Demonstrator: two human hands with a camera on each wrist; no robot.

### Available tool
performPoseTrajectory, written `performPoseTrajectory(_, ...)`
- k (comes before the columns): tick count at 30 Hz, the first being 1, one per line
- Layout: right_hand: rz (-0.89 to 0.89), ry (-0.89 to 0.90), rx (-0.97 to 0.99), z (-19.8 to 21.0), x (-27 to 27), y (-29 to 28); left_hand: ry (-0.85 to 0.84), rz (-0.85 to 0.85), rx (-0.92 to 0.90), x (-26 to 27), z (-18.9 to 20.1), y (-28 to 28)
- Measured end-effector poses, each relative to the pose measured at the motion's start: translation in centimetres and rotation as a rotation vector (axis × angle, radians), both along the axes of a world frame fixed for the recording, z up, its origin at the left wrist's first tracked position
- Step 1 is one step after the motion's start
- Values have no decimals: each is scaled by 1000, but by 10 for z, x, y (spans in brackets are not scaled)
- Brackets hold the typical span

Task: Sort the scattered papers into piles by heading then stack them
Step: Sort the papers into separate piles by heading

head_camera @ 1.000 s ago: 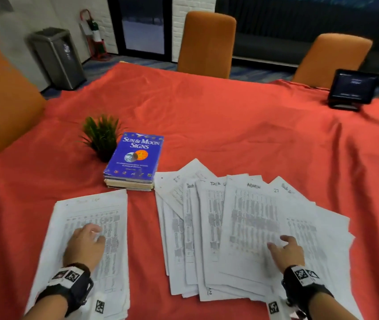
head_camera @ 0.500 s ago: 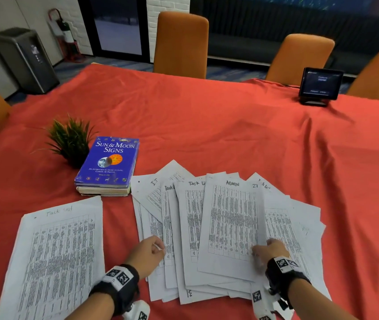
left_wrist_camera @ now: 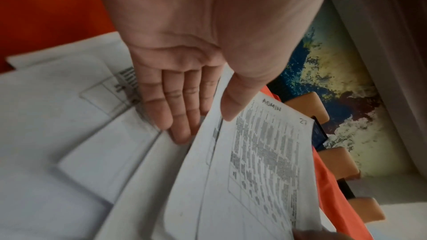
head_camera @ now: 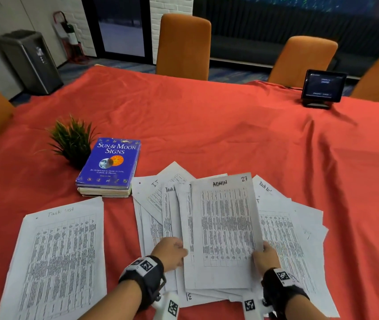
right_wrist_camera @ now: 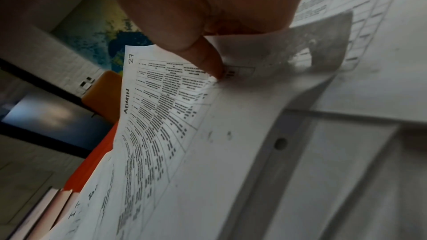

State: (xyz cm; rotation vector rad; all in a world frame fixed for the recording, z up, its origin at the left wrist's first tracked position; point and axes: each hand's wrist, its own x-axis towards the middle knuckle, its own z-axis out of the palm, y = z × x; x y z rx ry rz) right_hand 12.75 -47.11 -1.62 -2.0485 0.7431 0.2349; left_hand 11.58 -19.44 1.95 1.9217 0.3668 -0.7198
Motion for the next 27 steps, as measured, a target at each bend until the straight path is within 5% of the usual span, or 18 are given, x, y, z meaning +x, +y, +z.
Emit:
performPoseTrajectory(5,12,25,-48,-3,-5,0,-233,-49,226,2,6,-17)
performPoseTrajectory(9,9,10,-65,0,-6,3,-295,-6,156,0,12,-25)
performPoseTrajectory(17,82,8,53,7,-9,12,-42,132,-60,12,-1,-18)
performPoseTrajectory(27,327,66,127,13,-6,37,-73,153,-1,2,-12,11)
